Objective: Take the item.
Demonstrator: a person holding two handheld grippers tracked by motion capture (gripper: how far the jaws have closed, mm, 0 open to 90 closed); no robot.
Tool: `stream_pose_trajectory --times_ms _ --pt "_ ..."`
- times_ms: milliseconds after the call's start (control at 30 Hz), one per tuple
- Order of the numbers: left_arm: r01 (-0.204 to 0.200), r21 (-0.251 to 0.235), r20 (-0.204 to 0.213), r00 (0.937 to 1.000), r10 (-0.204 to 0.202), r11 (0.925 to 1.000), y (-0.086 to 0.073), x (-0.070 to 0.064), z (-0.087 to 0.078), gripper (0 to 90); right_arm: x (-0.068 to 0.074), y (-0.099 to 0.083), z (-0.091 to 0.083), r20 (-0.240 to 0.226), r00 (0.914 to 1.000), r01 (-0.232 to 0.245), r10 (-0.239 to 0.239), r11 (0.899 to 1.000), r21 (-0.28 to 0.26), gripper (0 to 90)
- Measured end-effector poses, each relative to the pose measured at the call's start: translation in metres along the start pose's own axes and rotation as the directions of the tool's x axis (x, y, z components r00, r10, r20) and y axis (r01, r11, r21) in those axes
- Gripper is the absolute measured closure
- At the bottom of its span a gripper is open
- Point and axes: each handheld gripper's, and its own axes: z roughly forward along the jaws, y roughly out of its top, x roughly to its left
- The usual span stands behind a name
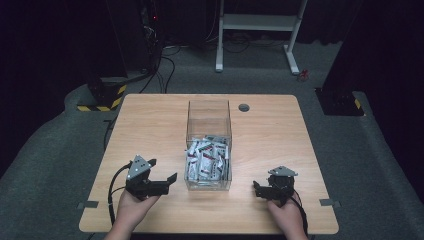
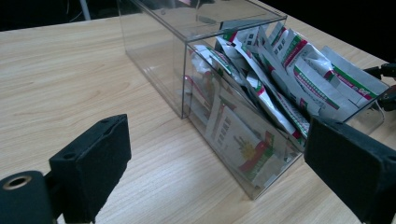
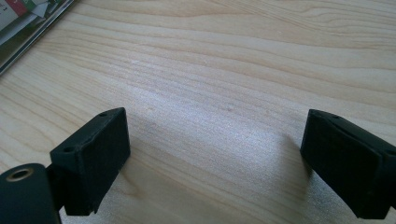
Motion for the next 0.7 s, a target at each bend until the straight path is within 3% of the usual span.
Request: stream_pose_trajectory --times_ms 700 --pt "-0.042 0.015 0.06 0.9974 0.041 0.999 0.017 -0.02 0.017 14.5 0.0 0.0 0.0 -0.001 1.0 0.001 -0.001 1.0 0.0 8.1"
